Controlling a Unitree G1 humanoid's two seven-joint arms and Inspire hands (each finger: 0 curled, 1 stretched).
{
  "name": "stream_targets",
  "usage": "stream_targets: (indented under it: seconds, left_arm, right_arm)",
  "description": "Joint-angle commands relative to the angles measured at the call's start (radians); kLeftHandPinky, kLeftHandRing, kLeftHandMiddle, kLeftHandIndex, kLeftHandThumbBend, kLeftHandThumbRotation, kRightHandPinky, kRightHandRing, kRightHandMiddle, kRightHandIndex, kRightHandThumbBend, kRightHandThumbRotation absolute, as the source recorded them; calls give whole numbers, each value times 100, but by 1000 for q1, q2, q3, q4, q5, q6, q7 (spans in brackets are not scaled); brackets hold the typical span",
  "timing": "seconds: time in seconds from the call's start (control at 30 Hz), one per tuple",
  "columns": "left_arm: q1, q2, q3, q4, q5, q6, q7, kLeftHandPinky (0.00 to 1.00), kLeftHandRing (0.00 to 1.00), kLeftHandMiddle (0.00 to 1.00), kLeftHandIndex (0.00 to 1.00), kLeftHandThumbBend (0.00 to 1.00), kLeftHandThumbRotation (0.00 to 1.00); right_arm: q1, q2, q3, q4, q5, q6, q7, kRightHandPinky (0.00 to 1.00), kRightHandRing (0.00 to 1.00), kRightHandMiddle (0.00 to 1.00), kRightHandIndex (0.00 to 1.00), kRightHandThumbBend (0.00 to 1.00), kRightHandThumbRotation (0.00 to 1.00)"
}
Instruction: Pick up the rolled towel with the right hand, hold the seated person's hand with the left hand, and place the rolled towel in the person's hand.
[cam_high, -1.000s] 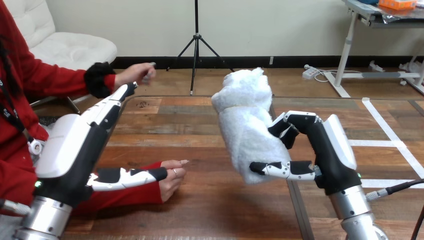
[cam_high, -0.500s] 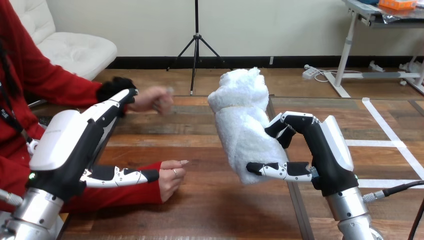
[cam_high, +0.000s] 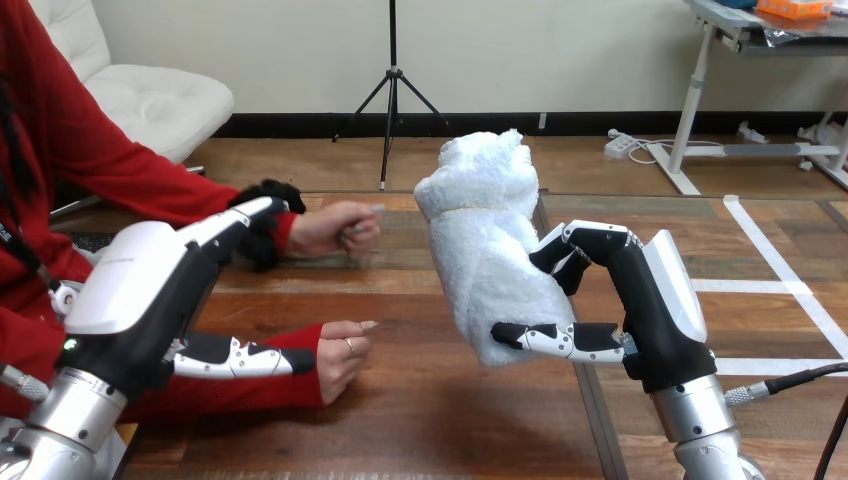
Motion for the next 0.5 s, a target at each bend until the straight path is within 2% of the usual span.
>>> stream_targets:
  seconds: [0.0,0.47]
  left_arm:
    - [-75,40,-30,31,-25,-5,-16,65,74,80,84,100,43]
    - [-115,81,-79,118,-33,-18,-66,68,75,81,84,100,43]
  right_arm:
    - [-47,3,-13,-54,19,-42,-30,27,32,38,38,74,0]
    - [-42,4,-19,-75,21,-51,-25,27,31,38,38,72,0]
